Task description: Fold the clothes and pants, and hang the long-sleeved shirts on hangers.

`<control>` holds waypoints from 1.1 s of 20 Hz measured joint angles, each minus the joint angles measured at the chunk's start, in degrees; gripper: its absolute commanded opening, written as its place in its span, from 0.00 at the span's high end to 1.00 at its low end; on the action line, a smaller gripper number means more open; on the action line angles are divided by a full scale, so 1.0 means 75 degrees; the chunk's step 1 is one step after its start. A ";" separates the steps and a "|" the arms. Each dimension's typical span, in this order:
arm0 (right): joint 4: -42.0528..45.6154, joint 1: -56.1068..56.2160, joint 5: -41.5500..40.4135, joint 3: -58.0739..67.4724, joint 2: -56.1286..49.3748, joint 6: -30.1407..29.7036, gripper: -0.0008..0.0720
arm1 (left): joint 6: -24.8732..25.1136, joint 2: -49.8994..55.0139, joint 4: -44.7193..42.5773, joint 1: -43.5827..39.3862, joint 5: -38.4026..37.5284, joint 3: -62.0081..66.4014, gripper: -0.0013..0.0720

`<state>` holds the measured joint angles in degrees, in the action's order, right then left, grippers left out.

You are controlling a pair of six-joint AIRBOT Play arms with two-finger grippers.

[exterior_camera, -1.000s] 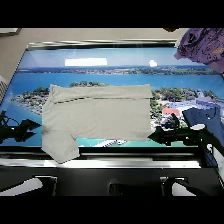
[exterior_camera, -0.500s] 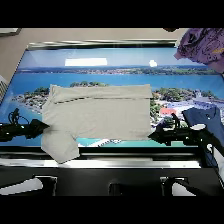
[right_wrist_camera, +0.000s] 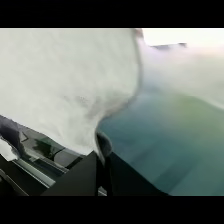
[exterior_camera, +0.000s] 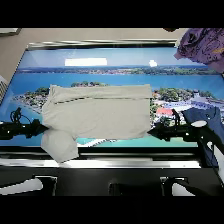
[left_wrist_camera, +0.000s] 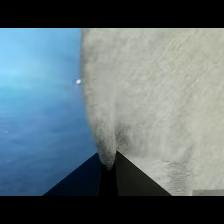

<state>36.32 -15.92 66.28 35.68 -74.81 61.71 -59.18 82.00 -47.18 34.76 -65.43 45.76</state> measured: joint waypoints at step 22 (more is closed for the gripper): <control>0.6682 0.1883 0.0035 1.1272 0.2375 0.3503 0.95 | -0.4109 -0.3742 -0.2885 -0.2340 0.0026 0.9171 0.96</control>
<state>86.43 -1.80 66.54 120.22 -56.99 87.99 -90.00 53.93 -68.82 17.21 -65.23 114.54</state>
